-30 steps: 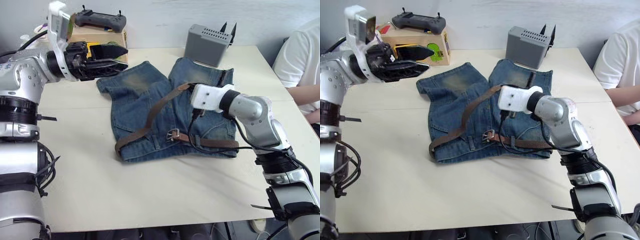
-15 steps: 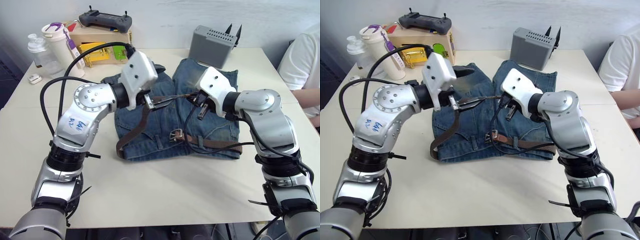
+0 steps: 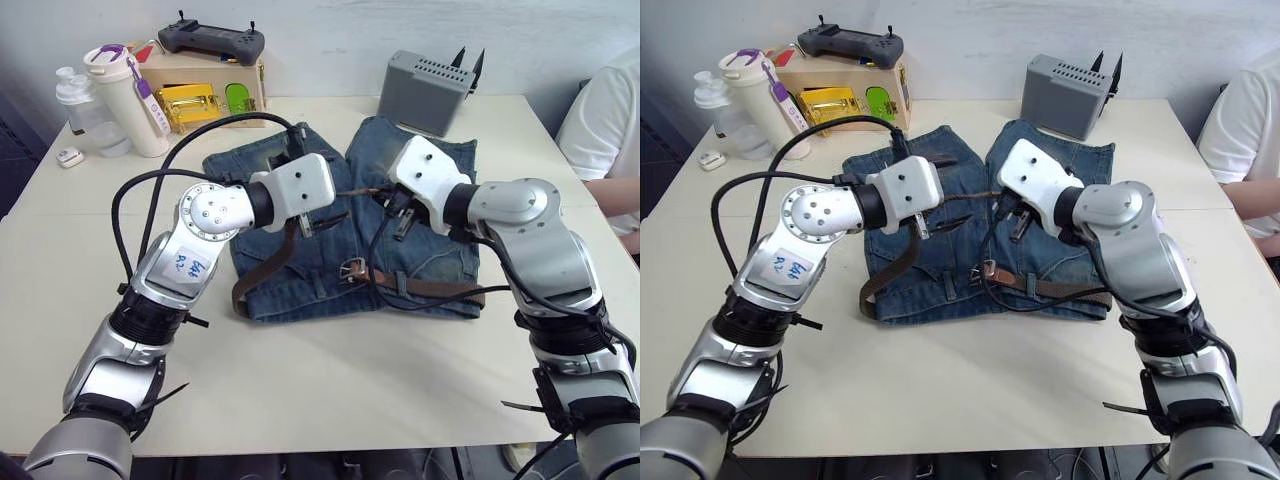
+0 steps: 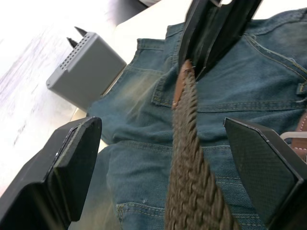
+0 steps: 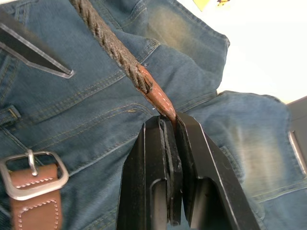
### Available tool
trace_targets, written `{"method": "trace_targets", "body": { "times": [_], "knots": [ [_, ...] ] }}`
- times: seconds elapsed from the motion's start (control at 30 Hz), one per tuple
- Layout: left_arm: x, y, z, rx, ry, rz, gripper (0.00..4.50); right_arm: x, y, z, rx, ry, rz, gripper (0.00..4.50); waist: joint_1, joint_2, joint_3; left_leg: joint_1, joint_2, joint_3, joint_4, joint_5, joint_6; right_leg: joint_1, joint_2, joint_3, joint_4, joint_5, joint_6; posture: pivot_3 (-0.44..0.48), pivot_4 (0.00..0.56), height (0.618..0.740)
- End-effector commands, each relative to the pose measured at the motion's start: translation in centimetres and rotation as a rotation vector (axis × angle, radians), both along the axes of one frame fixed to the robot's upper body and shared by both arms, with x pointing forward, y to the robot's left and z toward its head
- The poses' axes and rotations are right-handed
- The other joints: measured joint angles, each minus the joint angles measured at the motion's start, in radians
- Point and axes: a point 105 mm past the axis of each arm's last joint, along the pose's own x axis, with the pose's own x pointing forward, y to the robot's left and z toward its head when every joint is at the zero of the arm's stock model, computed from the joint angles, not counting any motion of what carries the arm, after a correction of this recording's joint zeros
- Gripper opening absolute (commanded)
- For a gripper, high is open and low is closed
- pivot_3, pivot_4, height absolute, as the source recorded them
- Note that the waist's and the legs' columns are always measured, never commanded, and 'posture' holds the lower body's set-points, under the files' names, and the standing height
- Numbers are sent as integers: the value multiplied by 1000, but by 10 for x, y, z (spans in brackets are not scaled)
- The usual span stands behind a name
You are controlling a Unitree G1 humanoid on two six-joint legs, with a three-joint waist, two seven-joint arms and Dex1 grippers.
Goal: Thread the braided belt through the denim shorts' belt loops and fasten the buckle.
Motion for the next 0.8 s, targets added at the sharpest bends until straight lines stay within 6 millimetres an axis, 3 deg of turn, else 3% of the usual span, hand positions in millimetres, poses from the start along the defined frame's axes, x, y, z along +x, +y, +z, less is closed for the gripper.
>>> {"method": "trace_targets", "body": {
  "times": [0.03, 0.17, 0.27, 0.5, 0.8],
  "knots": [
    [0, -2, 9, 44, -68, 3, 4449, -4, 5, 30, -122, -231, 32, 0, 0, 0, 0, 0, 0, 0, 0, 0, 0, 0, 0, 0, 0, 0, 0, 0, 150, 735],
    [6, -1, 10, 75, -80, 64, 4449, -3, 13, 48, -185, -437, 27, 0, -4, 0, 0, 0, 0, 0, 0, 0, 0, 0, 1, 0, 0, 0, 0, 0, 150, 735],
    [10, -3, 15, 70, -90, 118, 4449, -5, 24, 51, -196, -497, 39, 0, -2, 0, 0, 0, 0, 0, 0, 0, 0, 0, 1, 0, 0, 0, 0, 0, 150, 735],
    [13, -6, 25, 17, -99, 210, 4449, -4, 31, 42, -218, -542, 19, 0, 0, 0, 0, 0, 0, 0, 0, 0, 0, 0, 0, 0, 0, 0, 0, 0, 150, 735],
    [10, -6, 31, 41, -121, 246, 4449, 5, 21, 37, -215, -515, -37, 0, -1, 0, 0, 0, 0, 0, 0, 0, 0, 0, 0, 0, 1, 0, 0, 0, 150, 735]
  ]
}}
